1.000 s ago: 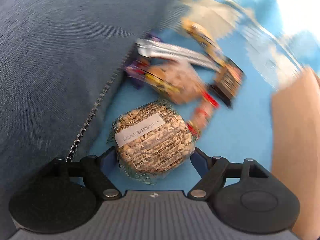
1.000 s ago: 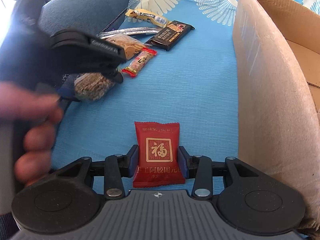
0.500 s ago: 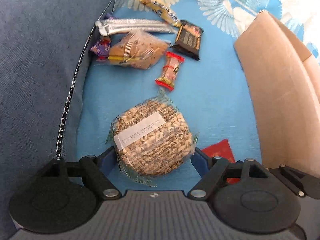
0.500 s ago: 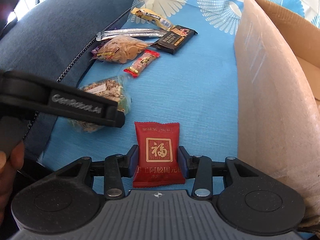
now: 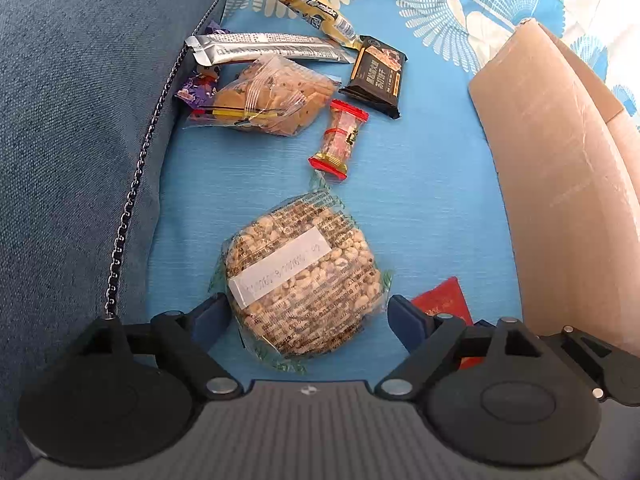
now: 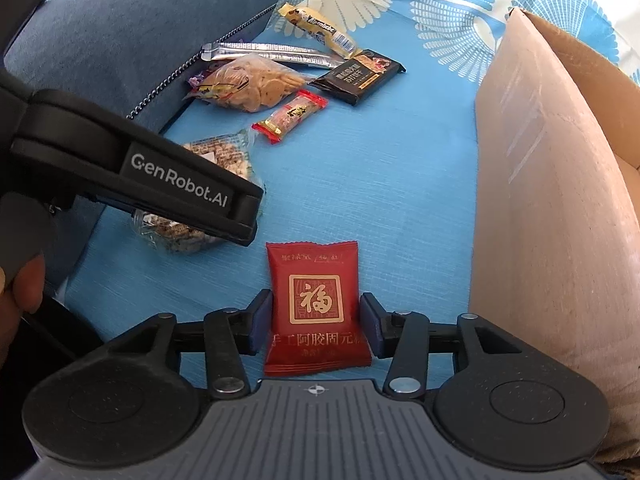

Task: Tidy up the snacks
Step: 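Grasp the round nut cake with the left tool while the right holds the packet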

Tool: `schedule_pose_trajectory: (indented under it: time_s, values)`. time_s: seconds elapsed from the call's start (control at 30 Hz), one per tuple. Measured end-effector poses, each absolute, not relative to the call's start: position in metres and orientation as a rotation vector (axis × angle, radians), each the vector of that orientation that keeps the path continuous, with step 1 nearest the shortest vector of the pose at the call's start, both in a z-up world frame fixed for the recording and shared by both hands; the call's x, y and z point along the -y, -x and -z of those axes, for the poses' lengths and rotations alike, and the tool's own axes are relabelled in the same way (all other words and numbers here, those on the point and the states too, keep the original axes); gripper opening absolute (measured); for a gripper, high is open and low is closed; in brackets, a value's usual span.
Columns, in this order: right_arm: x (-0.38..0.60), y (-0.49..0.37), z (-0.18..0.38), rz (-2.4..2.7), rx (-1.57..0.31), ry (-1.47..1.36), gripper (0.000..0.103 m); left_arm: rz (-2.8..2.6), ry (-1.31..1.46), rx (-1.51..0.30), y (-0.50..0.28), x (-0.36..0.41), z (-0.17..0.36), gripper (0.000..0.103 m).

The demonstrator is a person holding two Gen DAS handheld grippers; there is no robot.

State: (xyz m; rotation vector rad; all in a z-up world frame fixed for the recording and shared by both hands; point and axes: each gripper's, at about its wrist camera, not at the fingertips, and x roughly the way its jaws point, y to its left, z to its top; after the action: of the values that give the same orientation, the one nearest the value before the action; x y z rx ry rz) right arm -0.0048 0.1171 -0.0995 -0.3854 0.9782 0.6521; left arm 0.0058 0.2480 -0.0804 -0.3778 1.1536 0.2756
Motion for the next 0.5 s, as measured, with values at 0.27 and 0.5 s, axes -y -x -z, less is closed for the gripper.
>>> schedule_pose_trajectory:
  time_s: [0.27,0.5]
  values:
    - [-0.119,0.006,0.098,-0.667,-0.96,0.397,0.043,-0.278,0.379,-1.114,0.0,-0.25,0.075,0.083]
    - [-0.116,0.005,0.089,-0.658,-0.918,0.367,0.043,-0.279,0.391,-1.07,0.005,-0.251,0.07,0.082]
